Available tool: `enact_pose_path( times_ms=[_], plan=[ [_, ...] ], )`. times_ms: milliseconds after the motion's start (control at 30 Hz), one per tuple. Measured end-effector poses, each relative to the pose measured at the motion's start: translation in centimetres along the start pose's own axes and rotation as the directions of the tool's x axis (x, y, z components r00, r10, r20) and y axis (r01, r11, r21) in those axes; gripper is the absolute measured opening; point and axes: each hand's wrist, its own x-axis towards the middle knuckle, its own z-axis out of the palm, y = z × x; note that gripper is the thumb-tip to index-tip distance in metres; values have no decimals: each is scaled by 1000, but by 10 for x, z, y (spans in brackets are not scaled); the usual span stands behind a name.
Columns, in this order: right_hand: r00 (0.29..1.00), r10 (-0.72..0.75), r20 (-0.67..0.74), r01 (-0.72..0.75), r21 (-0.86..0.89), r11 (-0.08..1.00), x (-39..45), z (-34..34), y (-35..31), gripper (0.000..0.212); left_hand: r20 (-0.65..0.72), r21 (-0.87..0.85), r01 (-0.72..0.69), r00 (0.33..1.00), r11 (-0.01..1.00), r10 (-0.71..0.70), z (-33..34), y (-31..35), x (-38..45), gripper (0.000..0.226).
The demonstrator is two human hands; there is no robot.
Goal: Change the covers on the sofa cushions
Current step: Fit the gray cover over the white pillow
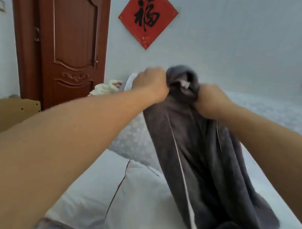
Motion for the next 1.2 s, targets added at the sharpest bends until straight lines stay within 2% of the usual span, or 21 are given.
enact_pose_path(
  times_ms=[33,67,133,200,267,333,467,533,600,667,767,833,900,967,1033,1100,1133,1200],
  plan=[
    [989,-5,-151,1,-28,1000,19,-12,-2,27,-134,32,-31,990,999,35,-15,8,20,32],
    [946,-19,-323,8,-34,999,41,-31,-8,29,-289,60,-66,954,996,80,-33,15,44,34],
    [824,-78,-561,55,-58,997,69,-62,-23,30,-514,83,-148,841,986,169,-65,18,73,39],
    [743,-167,-649,105,-132,986,93,-72,-39,27,-594,130,-213,765,968,248,-78,1,94,37],
    [708,-257,-658,162,-203,966,105,-54,-53,25,-570,170,-251,764,953,303,-79,-26,100,26],
    [703,-286,-652,228,-175,958,107,-15,-62,22,-507,161,-273,802,949,316,-66,-53,93,19],
    [809,-284,-514,317,-26,948,84,107,-66,25,-358,23,-206,912,978,201,13,-110,38,17],
    [898,-334,-288,356,25,934,57,175,-67,32,-202,50,-82,975,995,91,71,-144,-9,27],
    [940,-334,69,328,80,941,21,234,-67,31,0,128,50,999,991,-50,130,-177,-63,27],
    [887,-304,347,280,118,953,-10,278,-64,32,163,176,144,971,974,-173,181,-201,-112,19],
    [837,-214,503,148,168,975,-27,303,-57,34,190,97,357,910,929,-370,220,-213,-144,17],
    [870,-189,456,82,244,966,-27,303,-53,37,151,18,422,895,906,-420,224,-212,-140,23],
    [934,-148,325,32,337,941,-25,294,-49,23,100,-94,423,905,901,-414,219,-208,-131,18],
    [959,-94,266,-23,406,914,-26,280,-43,9,52,-236,343,939,909,-340,206,-201,-132,14],
    [980,-51,191,-47,478,877,-35,260,-39,23,-64,-334,180,975,925,-213,184,-191,-140,24],
    [996,-48,78,0,530,848,-59,249,-41,22,-221,-317,55,967,947,-131,172,-185,-156,26],
    [995,-91,31,62,521,852,-77,249,-43,16,-272,-301,59,951,952,-145,170,-185,-164,25],
    [979,-201,16,174,434,884,-113,257,-48,18,-283,-297,173,923,939,-260,177,-186,-181,26]
  ],
)
